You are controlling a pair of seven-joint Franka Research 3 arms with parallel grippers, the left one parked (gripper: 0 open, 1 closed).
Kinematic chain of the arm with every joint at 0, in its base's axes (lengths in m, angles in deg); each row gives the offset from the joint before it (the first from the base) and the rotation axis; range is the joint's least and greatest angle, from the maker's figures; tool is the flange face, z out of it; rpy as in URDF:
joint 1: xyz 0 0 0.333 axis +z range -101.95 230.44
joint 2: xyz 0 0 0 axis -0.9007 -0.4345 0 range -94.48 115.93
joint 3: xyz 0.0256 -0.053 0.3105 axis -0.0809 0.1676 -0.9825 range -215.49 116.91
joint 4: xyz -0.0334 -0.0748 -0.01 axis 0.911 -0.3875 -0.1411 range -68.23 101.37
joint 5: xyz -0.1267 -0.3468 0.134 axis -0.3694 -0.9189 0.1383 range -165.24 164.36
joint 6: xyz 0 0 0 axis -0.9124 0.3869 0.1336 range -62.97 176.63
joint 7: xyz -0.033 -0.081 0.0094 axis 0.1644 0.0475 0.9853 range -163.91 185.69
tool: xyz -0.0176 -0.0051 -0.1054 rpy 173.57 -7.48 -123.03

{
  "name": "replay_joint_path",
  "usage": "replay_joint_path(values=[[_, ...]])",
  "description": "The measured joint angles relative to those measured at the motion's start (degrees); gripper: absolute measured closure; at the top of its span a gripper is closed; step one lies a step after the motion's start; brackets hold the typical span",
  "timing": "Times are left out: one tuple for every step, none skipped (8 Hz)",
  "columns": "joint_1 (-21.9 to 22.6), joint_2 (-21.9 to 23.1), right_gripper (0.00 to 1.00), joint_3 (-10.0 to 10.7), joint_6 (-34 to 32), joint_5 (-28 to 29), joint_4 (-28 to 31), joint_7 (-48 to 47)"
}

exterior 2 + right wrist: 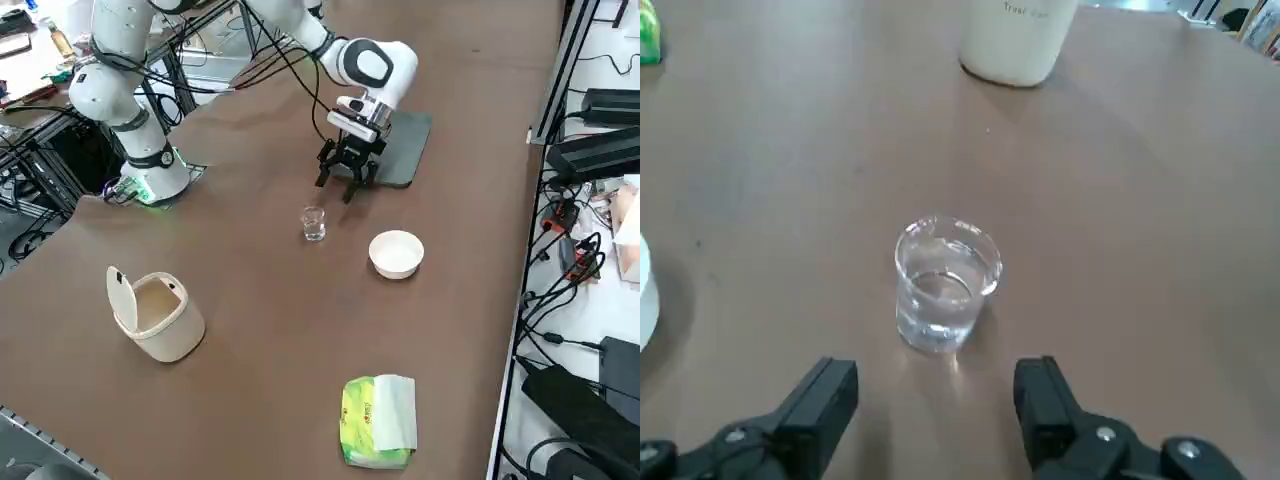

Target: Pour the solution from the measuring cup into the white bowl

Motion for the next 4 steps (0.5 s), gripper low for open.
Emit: replay_joint_path(values=[[-0.03, -0.91, 0.06, 0.28, 0.00, -0.97, -0.02, -1.45], [-0.02, -1.49, 0.06, 0.41, 0.08, -2.16, -0.04, -2.38], [-0.02, -1.77, 0.06, 0.49, 0.42, -3.92, -0.07, -3.75], [-0.04, -2.06, 0.06, 0.58, 0.69, -5.22, -0.11, -4.89]])
